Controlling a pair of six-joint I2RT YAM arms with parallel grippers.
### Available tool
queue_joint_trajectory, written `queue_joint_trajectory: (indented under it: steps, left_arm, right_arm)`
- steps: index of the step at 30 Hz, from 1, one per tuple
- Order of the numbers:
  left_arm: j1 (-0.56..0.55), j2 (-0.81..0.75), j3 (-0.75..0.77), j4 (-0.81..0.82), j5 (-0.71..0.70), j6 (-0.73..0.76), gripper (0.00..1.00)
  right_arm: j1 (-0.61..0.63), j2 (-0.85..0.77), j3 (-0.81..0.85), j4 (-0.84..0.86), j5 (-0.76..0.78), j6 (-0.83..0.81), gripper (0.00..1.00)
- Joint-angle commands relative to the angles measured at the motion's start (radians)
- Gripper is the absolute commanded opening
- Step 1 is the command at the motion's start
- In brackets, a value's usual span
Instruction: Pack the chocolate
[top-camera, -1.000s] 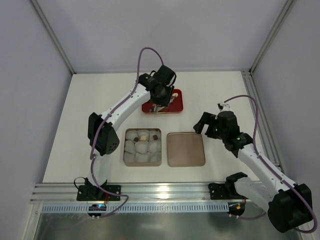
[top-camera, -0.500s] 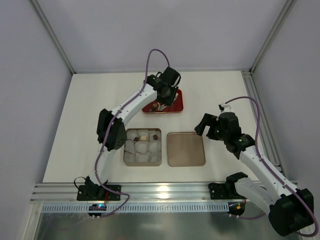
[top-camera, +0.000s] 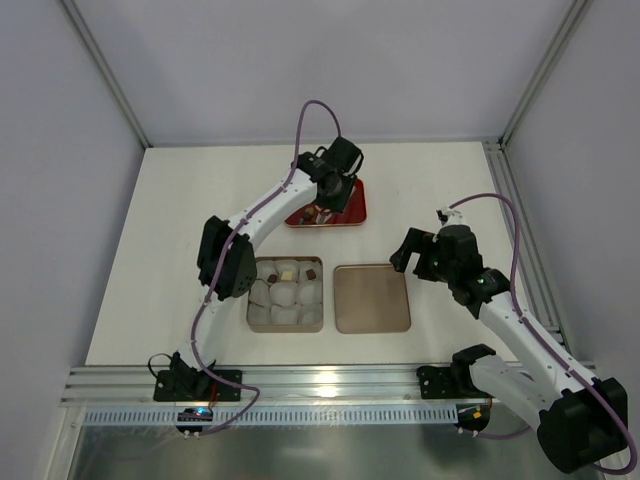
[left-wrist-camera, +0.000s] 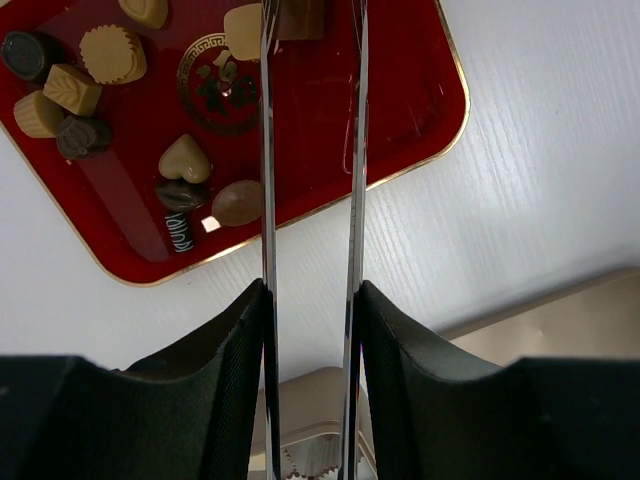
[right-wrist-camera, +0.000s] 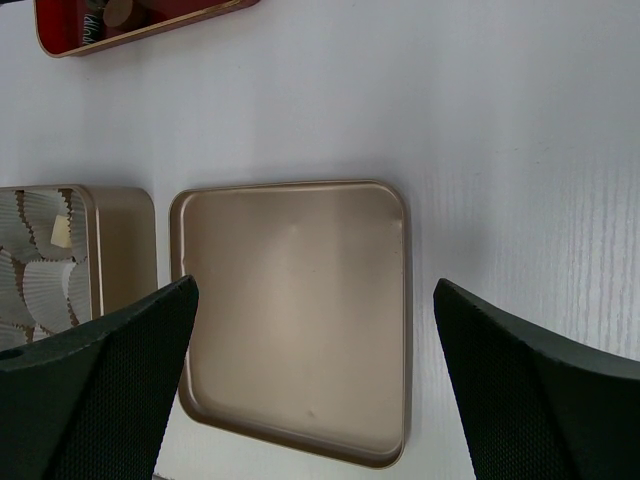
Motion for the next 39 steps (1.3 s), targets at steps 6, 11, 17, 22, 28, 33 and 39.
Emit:
queue_joint_trajectory:
  steps: [6, 11, 17, 22, 28, 33, 39]
  left_arm:
    - [0.0, -0.027, 0.039, 0.053, -0.037, 0.02, 0.4]
    - [0.002, -0.033, 0.038, 0.056, -0.046, 0.025, 0.41]
    - [0.0, -0.016, 0.039, 0.053, -0.046, 0.029, 0.41]
    - [0.002, -0.004, 0.039, 0.053, -0.043, 0.031, 0.41]
    - [0.0, 0.002, 0.038, 0.052, -0.038, 0.031, 0.4]
    - [0.0, 0.005, 0.035, 0.048, -0.032, 0.031, 0.38]
    - [0.0, -0.001, 0.027, 0.047, -0.034, 0.031, 0.33]
  right_arm:
    - [-0.001, -0.008, 0.03, 0.019, 0.017, -0.017, 1.0]
    - [-0.001, -0.002, 0.027, 0.02, 0.015, -0.015, 1.0]
    - [-0.001, -0.001, 0.024, 0.022, 0.014, -0.014, 1.0]
    - [-0.001, 0.001, 0.022, 0.024, 0.015, -0.015, 1.0]
    - [-0.001, 0.005, 0.016, 0.028, 0.015, -0.014, 1.0]
    - [-0.001, 0.008, 0.011, 0.034, 0.015, -0.012, 1.0]
    - [-0.001, 0.008, 0.008, 0.039, 0.012, -0.008, 1.0]
